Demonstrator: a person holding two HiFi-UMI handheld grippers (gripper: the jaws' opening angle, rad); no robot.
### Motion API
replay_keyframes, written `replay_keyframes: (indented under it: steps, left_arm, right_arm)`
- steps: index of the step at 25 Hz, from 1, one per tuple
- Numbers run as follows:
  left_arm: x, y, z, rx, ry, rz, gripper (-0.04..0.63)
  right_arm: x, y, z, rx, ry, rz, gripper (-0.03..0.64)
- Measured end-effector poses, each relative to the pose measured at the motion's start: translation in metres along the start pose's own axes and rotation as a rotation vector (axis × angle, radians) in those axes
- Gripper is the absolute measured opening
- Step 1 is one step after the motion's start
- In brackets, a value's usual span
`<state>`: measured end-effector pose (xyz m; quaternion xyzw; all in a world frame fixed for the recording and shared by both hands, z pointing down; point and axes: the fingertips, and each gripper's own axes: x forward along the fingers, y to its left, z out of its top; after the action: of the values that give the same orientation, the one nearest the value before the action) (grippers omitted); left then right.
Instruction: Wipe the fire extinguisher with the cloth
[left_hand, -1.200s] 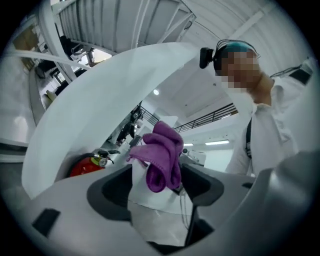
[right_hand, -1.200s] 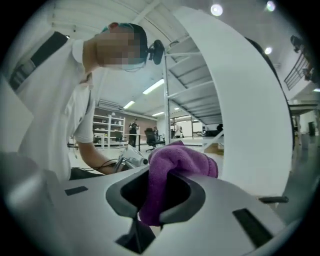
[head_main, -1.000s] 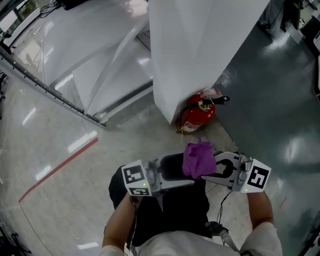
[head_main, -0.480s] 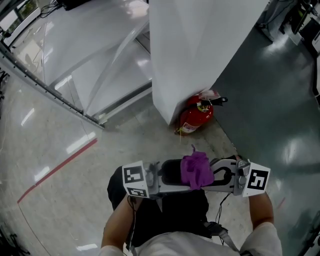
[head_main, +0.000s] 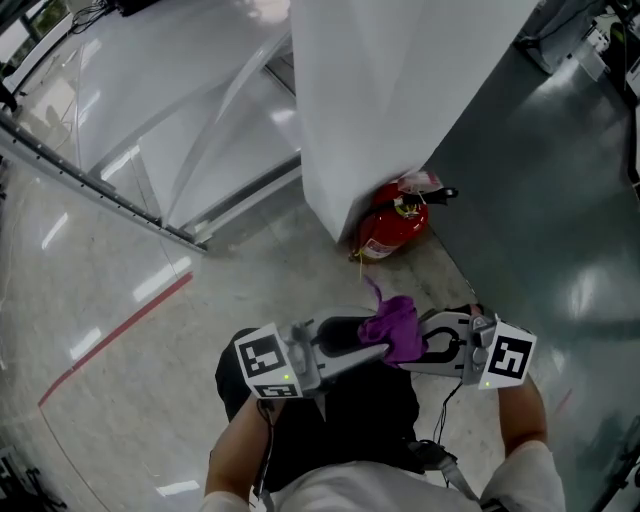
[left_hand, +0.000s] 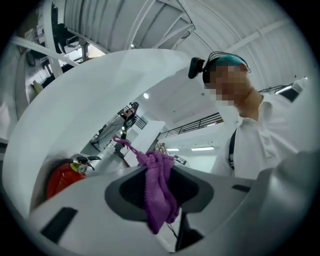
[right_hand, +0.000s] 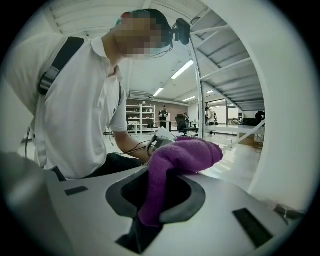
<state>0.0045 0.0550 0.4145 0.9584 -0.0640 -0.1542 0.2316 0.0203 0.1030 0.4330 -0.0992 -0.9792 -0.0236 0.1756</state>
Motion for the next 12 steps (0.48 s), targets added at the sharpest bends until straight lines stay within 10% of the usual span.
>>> replay_keyframes:
  steps: [12]
  left_arm:
    - [-0.008,-0.001,0.019,0.035,-0.096,0.031,0.055]
  right_arm:
    - [-0.005,-0.025,-0.005,0.108,-0.114,-0.158,0.063]
